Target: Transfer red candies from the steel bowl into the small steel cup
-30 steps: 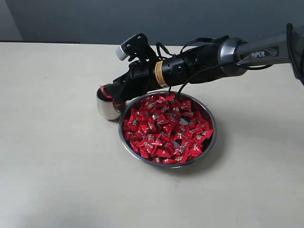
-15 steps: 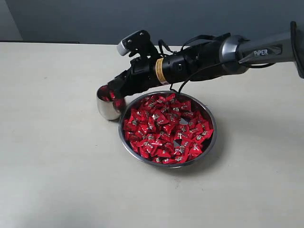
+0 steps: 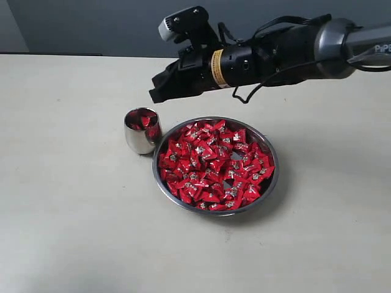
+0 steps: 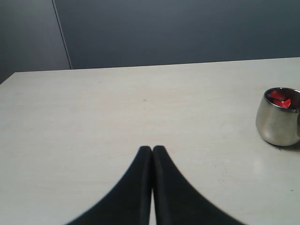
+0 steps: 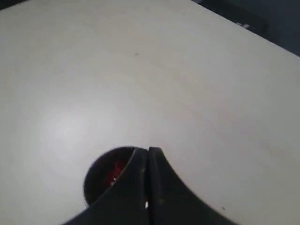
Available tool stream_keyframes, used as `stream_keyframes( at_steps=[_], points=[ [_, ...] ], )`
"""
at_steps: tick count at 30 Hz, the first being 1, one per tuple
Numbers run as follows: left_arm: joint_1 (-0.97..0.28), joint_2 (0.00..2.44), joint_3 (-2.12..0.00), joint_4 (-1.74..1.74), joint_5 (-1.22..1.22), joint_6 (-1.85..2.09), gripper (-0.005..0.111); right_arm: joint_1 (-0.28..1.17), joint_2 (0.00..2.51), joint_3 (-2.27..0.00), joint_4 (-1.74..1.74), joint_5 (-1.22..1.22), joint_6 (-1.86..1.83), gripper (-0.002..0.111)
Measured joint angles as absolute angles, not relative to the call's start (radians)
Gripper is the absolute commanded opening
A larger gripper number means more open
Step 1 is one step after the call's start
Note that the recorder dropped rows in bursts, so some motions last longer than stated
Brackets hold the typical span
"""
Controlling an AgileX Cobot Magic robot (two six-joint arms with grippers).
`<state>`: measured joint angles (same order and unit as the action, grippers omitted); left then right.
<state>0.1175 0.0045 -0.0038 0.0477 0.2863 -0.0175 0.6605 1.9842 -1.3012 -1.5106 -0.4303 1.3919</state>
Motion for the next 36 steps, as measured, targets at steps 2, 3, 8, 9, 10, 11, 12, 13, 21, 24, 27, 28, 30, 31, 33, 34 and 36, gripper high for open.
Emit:
stream_keyframes(
  at_steps=[2,3,8,9,10,11,12,13,21,24,27,28,30,31,33,34,36],
  points=[
    [0.118,0.004,-0.004,0.048,0.286,-0.017,0.0,0.658,1.95,-1.252,-1.511,-0.372,1.373,-0.001],
    [0.118,0.004,-0.004,0.048,0.286,-0.017,0.0,0.651,1.93,-1.222,-1.503,-0.359,1.357,-0.001],
    [0.118,0.004,-0.004,0.048,0.286,-0.017,0.0,0.578,1.829,-1.056,-1.37,-0.388,1.21,-0.001],
    [0.118,0.004,-0.004,0.048,0.286,-0.017,0.0,0.557,1.807,-1.017,-1.331,-0.4,1.17,-0.001],
    [0.118,0.004,-0.004,0.048,0.286,-0.017,0.0,0.536,1.789,-0.984,-1.297,-0.411,1.135,-0.001],
    [0.118,0.004,-0.004,0.048,0.286,-0.017,0.0,0.515,1.767,-0.943,-1.254,-0.421,1.089,-0.001],
    [0.118,0.004,-0.004,0.048,0.286,-0.017,0.0,0.494,1.746,-0.901,-1.213,-0.433,1.04,-0.001],
    [0.118,0.004,-0.004,0.048,0.286,-0.017,0.0,0.479,1.727,-0.868,-1.183,-0.44,1.004,-0.001],
    [0.118,0.004,-0.004,0.048,0.286,-0.017,0.0,0.412,1.67,-0.669,-1.074,-0.461,0.805,-0.001],
    [0.118,0.004,-0.004,0.048,0.286,-0.017,0.0,0.412,1.67,-0.66,-1.084,-0.473,0.793,-0.001],
    [0.118,0.004,-0.004,0.048,0.286,-0.017,0.0,0.412,1.673,-0.66,-1.089,-0.485,0.786,-0.001],
    [0.118,0.004,-0.004,0.048,0.286,-0.017,0.0,0.412,1.677,-0.66,-1.089,-0.493,0.784,-0.001],
    [0.118,0.004,-0.004,0.048,0.286,-0.017,0.0,0.412,1.692,-0.66,-1.089,-0.516,0.767,-0.001],
    [0.118,0.004,-0.004,0.048,0.286,-0.017,0.0,0.412,1.702,-0.66,-1.089,-0.532,0.759,-0.001],
    [0.118,0.004,-0.004,0.048,0.286,-0.017,0.0,0.412,1.728,-0.66,-1.089,-0.563,0.735,-0.001],
    [0.118,0.004,-0.004,0.048,0.286,-0.017,0.0,0.412,1.739,-0.66,-1.089,-0.571,0.725,-0.001],
    [0.118,0.004,-0.004,0.048,0.286,-0.017,0.0,0.412,1.769,-0.667,-1.089,-0.585,0.711,-0.001]
  ],
)
